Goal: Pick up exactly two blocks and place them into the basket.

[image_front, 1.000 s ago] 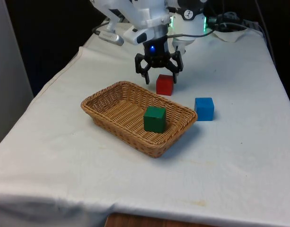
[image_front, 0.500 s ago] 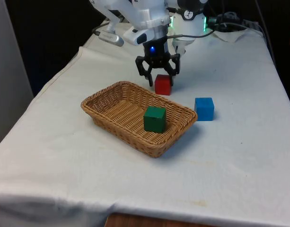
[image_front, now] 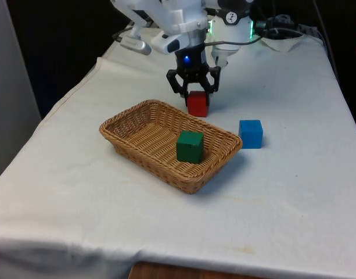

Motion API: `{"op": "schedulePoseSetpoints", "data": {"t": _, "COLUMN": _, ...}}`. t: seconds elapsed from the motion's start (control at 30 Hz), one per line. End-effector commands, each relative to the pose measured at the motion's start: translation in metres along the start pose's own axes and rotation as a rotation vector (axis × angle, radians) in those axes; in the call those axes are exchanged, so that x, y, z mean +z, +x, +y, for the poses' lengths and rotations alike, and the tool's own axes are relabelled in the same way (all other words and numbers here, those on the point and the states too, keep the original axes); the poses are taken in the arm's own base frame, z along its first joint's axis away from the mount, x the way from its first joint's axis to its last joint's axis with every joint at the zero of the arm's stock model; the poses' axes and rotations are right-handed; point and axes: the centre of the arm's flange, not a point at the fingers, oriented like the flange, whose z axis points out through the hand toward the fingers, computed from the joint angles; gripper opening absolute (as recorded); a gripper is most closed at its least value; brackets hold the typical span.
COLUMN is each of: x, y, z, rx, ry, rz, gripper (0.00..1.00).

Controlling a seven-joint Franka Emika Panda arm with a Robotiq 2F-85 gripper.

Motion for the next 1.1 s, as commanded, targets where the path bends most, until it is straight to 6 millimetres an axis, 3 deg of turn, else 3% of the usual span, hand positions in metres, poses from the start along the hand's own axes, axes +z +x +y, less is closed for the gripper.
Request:
{"op": "schedulePoseSetpoints", "data": {"t": 0.0, "x": -0.007, "y": -0.001, "z": 0.0, "rx": 0.001, "ry": 0.0, "rz": -0.001, "gripper": 0.02}}
{"op": "schedulePoseSetpoints", "data": {"t": 0.23, "x": -0.028, "y": -0.001, "z": -0.001, "rx": -0.001, "ry": 0.017, "rz": 0.014, "gripper": 0.02}}
{"op": "schedulePoseSetpoints", "data": {"t": 0.27, "x": -0.024, "y": 0.0, "z": -0.002, "rx": -0.003, "ry": 0.025, "rz": 0.02, "gripper": 0.02}}
{"op": "schedulePoseSetpoints", "data": {"t": 0.87, "x": -0.085, "y": 0.002, "z": -0.009, "rx": -0.021, "ry": 0.063, "rz": 0.065, "gripper": 0.02}}
{"op": "schedulePoseSetpoints", "data": {"t": 1.07, "x": -0.108, "y": 0.015, "z": -0.006, "rx": -0.025, "ry": 0.065, "rz": 0.079, "gripper": 0.02}}
